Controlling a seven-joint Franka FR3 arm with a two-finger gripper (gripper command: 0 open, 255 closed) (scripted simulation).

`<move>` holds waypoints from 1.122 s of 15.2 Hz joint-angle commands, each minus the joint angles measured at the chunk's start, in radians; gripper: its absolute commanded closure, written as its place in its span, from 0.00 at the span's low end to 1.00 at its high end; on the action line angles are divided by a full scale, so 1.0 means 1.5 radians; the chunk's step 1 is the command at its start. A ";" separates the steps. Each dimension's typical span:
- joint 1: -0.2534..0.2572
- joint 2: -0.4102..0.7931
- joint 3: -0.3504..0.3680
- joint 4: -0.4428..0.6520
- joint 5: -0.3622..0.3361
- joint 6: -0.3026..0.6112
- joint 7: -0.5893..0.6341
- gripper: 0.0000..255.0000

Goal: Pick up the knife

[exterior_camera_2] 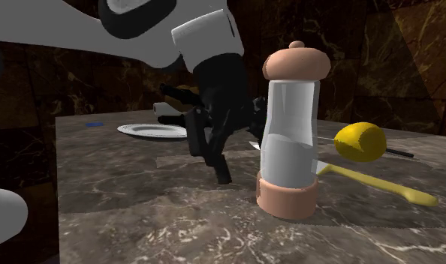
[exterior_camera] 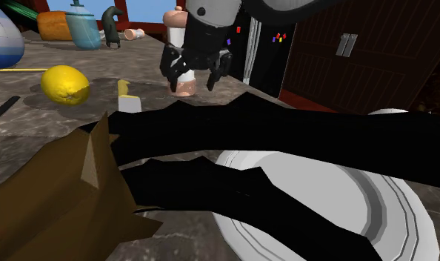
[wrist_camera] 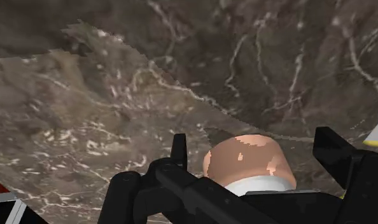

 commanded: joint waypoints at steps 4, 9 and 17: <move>-0.047 0.125 0.119 0.120 -0.126 -0.001 0.147 0.00; -0.022 0.328 0.226 0.290 -0.361 -0.080 0.323 0.00; 0.004 0.359 0.215 0.268 -0.407 -0.052 0.370 0.00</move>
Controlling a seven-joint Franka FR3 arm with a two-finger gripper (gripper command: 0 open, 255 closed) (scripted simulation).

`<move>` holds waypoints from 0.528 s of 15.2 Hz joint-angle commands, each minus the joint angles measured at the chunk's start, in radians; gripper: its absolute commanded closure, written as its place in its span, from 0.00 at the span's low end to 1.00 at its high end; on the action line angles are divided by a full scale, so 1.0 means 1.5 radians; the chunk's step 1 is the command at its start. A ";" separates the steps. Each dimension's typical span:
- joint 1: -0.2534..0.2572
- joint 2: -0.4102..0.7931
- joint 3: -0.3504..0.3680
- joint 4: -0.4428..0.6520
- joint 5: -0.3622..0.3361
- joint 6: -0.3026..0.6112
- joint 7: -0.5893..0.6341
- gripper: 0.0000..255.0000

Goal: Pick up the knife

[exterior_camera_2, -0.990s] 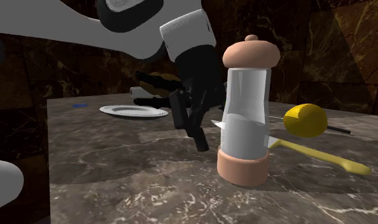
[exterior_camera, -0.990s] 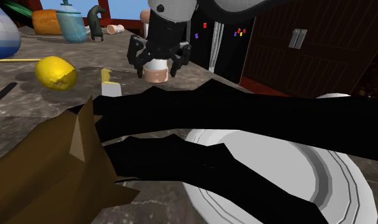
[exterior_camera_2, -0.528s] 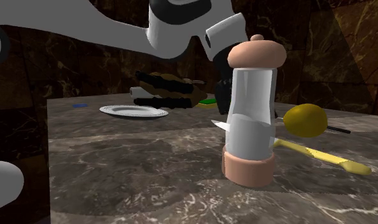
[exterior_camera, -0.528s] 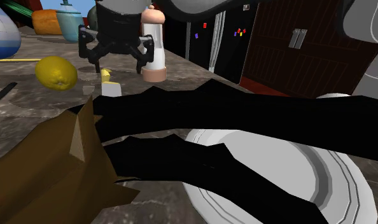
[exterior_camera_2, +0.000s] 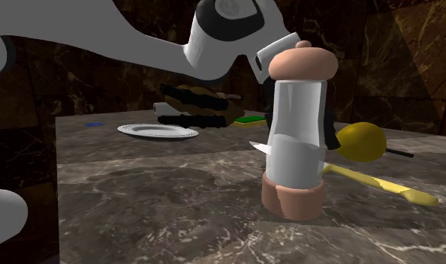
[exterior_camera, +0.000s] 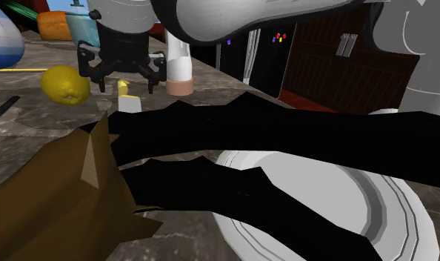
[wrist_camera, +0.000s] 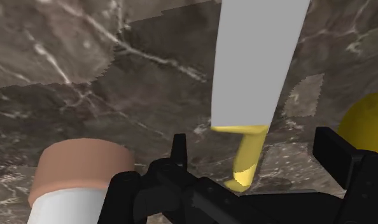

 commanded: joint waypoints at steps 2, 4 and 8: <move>-0.006 -0.006 -0.001 -0.027 0.001 0.023 0.008 0.00; -0.005 -0.004 -0.001 -0.025 0.000 0.022 0.009 1.00; -0.005 -0.004 -0.001 -0.023 0.000 0.020 0.008 1.00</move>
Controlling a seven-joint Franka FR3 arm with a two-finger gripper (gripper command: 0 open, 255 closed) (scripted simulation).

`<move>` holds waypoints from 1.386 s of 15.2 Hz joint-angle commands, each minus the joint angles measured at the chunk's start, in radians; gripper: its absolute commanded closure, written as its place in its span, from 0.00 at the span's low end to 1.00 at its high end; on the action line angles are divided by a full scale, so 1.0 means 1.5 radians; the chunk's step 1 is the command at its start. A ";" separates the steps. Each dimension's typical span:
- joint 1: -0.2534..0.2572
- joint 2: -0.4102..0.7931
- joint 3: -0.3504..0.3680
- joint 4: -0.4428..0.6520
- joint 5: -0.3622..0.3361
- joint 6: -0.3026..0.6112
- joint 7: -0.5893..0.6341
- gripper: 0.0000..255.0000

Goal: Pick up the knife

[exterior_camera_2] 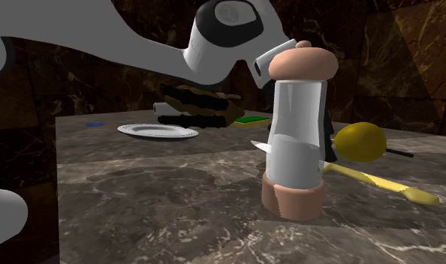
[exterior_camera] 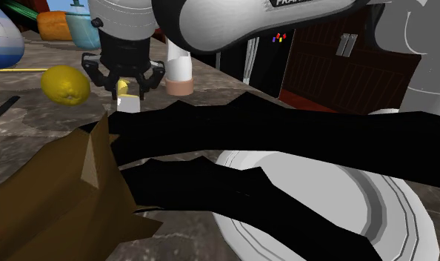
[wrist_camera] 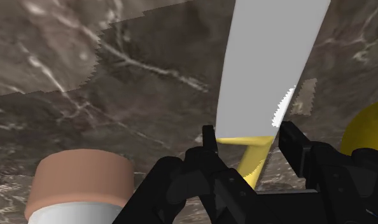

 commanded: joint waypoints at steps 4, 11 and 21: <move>0.001 0.003 0.000 -0.001 0.000 -0.001 0.000 1.00; 0.010 0.010 0.003 0.053 0.002 -0.048 -0.020 1.00; 0.047 0.043 0.004 0.165 -0.020 -0.138 -0.045 1.00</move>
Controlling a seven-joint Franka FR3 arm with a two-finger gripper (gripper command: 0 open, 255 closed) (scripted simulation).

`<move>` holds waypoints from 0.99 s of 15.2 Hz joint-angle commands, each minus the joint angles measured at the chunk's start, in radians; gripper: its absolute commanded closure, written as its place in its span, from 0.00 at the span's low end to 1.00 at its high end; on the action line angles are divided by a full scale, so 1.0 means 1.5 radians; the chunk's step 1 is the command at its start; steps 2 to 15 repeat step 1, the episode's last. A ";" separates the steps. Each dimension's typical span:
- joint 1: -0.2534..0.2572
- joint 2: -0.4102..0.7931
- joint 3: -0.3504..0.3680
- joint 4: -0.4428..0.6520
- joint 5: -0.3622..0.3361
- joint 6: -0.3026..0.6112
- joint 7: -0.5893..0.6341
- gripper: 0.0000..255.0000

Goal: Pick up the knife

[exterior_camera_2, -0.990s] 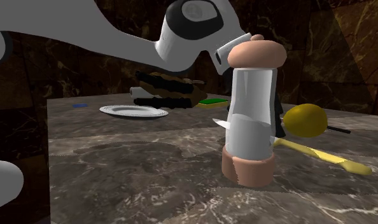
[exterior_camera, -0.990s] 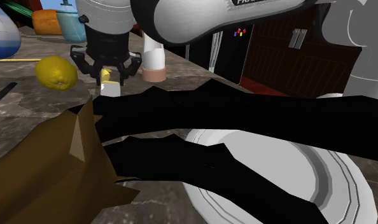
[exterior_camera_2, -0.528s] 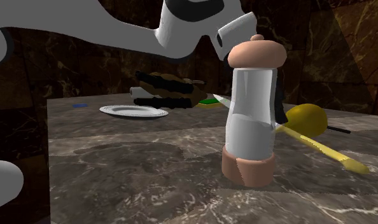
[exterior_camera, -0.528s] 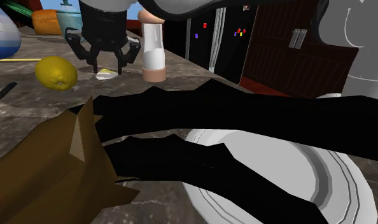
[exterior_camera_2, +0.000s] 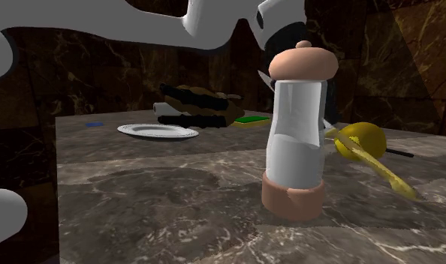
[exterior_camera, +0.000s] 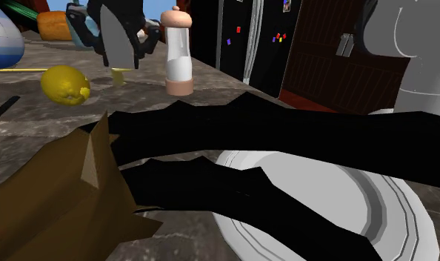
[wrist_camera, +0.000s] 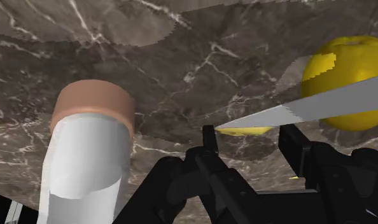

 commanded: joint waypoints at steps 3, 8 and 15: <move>0.002 0.001 0.000 0.006 0.000 -0.005 -0.002 1.00; 0.002 0.001 0.000 0.006 0.000 -0.005 -0.002 1.00; 0.002 0.001 0.000 0.006 0.000 -0.005 -0.002 1.00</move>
